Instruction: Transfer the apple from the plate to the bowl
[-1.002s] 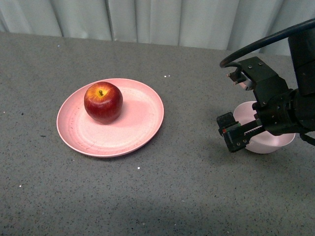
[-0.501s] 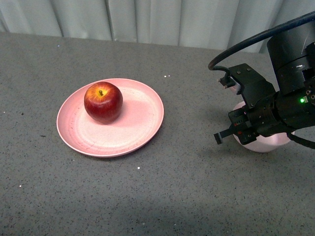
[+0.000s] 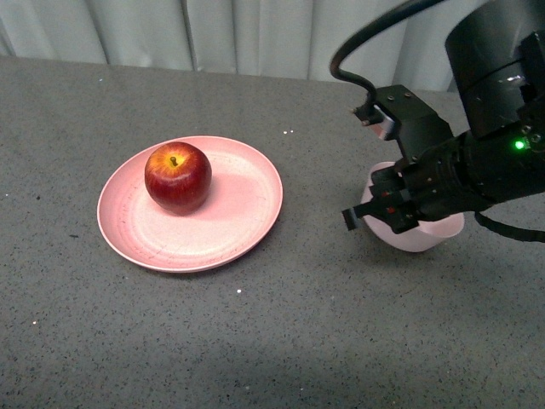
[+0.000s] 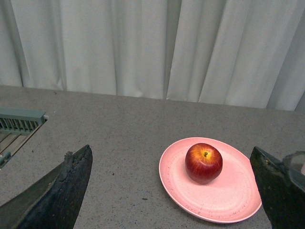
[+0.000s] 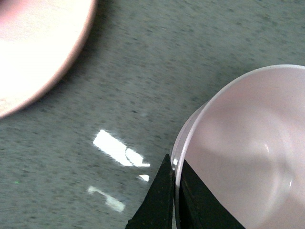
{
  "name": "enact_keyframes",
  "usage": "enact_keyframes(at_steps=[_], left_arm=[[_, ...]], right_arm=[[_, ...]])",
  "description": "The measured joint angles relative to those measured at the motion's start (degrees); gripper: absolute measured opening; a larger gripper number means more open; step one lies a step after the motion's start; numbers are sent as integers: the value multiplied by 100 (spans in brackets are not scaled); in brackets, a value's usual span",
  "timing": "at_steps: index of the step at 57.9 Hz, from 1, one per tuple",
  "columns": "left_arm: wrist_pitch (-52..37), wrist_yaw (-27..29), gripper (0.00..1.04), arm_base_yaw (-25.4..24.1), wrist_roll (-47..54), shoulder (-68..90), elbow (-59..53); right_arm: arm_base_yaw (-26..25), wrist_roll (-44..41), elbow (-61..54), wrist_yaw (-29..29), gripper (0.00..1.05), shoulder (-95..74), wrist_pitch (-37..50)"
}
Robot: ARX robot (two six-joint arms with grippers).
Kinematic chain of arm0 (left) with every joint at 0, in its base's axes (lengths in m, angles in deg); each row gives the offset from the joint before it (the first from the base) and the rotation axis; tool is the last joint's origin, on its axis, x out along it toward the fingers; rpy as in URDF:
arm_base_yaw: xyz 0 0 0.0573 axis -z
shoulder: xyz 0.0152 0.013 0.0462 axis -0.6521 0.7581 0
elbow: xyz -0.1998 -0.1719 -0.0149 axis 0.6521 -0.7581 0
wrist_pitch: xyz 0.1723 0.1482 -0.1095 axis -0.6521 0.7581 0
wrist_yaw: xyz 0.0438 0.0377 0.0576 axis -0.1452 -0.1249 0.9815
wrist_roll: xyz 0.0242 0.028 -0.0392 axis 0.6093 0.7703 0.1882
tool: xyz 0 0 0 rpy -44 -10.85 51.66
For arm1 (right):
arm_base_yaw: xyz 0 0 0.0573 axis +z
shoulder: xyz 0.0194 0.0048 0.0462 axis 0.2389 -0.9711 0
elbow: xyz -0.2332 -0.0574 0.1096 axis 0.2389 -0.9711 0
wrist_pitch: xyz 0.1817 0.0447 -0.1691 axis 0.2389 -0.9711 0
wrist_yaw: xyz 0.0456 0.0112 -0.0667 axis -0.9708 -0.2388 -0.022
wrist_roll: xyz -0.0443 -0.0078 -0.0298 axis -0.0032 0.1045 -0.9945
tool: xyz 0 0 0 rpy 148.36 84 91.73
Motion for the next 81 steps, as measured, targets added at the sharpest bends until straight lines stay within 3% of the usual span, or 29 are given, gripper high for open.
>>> enact_keyframes(at_steps=[16,48,61,65,71,81], left_arm=[[0,0,98,0,0,0,0],[0,0,98,0,0,0,0],[0,0,98,0,0,0,0],[0,0,98,0,0,0,0],[0,0,98,0,0,0,0],[0,0,98,0,0,0,0]], right_arm=[[573,509,509,-136,1,-127,-50],[710,734,846,-116,2,-605,-2],[726,907,815,-299,33,-640,181],[708,966,734,-308,49,-595,391],[643,1062,605,-299,63,-450,564],[374,1150,138,59,92,195,1134]])
